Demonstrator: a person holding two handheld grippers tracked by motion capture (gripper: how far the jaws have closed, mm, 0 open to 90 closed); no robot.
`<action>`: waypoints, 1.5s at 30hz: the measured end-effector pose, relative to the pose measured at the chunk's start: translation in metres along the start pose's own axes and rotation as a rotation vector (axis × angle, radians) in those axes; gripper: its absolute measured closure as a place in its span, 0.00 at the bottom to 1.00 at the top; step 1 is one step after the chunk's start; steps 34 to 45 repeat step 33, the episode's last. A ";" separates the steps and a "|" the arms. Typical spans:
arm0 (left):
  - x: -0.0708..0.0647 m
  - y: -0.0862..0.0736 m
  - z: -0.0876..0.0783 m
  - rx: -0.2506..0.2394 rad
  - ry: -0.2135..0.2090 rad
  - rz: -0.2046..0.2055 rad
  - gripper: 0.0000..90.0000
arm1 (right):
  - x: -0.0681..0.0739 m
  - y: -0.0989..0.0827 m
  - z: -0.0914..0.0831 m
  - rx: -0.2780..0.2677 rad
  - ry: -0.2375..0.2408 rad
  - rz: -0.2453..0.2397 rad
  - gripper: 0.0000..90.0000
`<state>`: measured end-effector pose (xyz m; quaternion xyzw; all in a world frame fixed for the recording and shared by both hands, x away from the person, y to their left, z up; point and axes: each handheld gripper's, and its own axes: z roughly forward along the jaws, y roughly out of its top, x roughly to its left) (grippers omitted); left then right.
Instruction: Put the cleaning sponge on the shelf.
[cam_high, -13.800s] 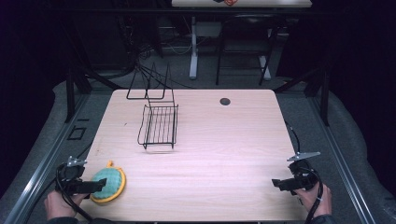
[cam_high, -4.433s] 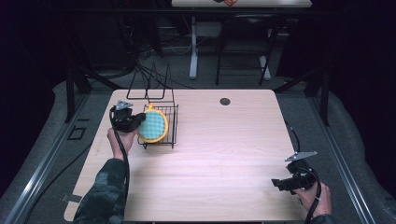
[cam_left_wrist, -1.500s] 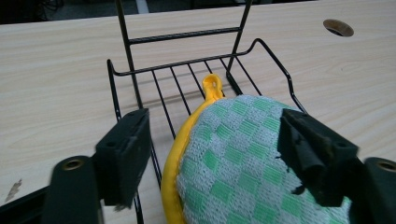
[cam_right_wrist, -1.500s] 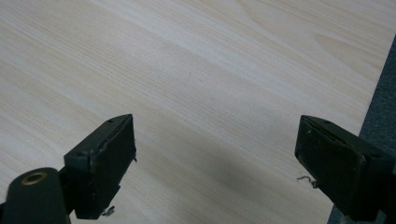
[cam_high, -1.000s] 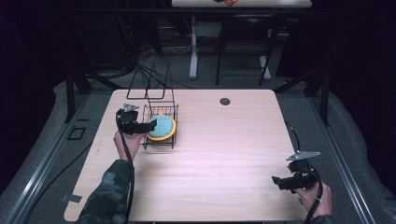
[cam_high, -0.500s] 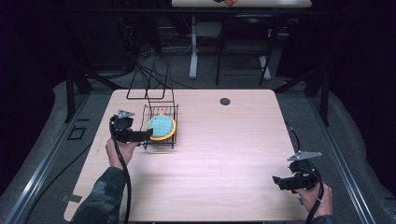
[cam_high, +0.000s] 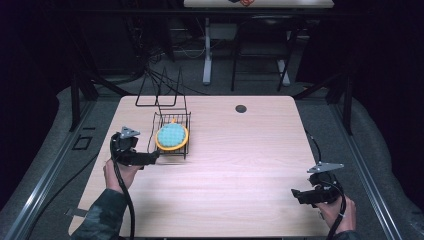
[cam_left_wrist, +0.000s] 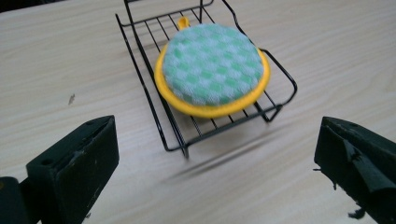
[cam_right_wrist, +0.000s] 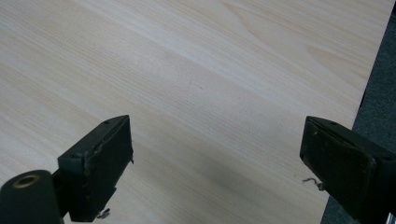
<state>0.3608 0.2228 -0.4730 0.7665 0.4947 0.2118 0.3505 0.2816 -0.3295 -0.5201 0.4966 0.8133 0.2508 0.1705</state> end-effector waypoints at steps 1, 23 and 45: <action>-0.002 -0.003 -0.002 0.009 0.002 0.007 0.00 | 0.000 0.000 0.000 -0.003 -0.005 0.000 0.10; 0.001 -0.073 -0.009 0.094 0.038 -0.037 0.00 | -0.004 -0.001 0.010 0.042 0.007 -0.001 0.11; 0.004 -0.074 -0.001 0.110 0.014 -0.016 0.00 | -0.006 -0.002 0.013 0.065 0.009 -0.002 0.12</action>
